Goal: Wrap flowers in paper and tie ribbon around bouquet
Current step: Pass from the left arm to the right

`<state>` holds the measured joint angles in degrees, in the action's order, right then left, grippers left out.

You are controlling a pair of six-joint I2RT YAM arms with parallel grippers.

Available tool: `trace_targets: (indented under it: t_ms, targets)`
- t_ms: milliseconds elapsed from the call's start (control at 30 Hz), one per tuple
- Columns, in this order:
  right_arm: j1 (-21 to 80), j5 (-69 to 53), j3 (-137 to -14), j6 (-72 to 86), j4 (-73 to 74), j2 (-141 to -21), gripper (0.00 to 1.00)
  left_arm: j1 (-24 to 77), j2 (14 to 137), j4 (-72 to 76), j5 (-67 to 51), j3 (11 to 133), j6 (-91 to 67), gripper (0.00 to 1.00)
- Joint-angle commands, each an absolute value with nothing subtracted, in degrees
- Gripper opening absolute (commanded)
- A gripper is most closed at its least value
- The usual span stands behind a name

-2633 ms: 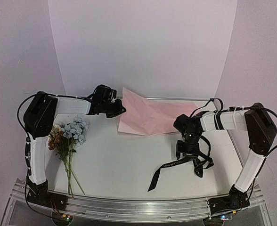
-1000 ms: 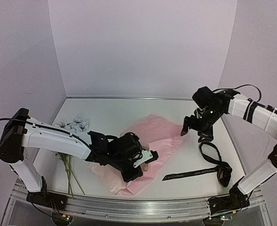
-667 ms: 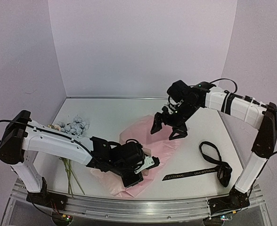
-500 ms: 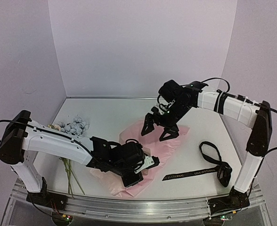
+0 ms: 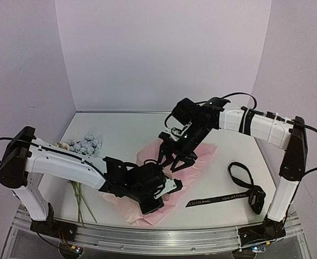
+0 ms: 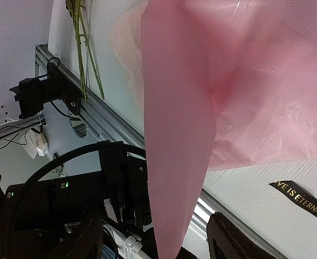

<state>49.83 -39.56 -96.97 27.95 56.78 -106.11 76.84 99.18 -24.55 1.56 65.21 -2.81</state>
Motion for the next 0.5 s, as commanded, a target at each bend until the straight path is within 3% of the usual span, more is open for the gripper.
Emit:
trace_targets:
  t_ms: [0, 133, 333, 400, 467]
  targets:
    - [50.93, -40.39, -97.71, 25.24, 59.15, -107.32, 0.64, 77.02, 99.05, -23.82, 2.03, 64.68, -2.54, 0.00]
    - [51.13, -38.53, -97.82, 25.11, 59.91, -107.92, 0.52, 77.04, 98.81, -23.82, 2.25, 64.46, -2.72, 0.00]
    - [51.15, -32.95, -98.22, 25.00, 61.65, -107.84, 0.10, 77.06, 96.85, -22.82, 3.57, 62.83, -4.57, 0.00]
    - [51.15, -29.83, -97.79, 25.21, 62.20, -107.03, 0.00, 77.08, 95.85, -22.29, 3.74, 62.31, -5.88, 0.10]
    - [51.15, -25.01, -96.41, 25.79, 62.43, -105.38, 0.00, 77.00, 93.85, -21.36, 4.01, 61.26, -7.65, 0.31]
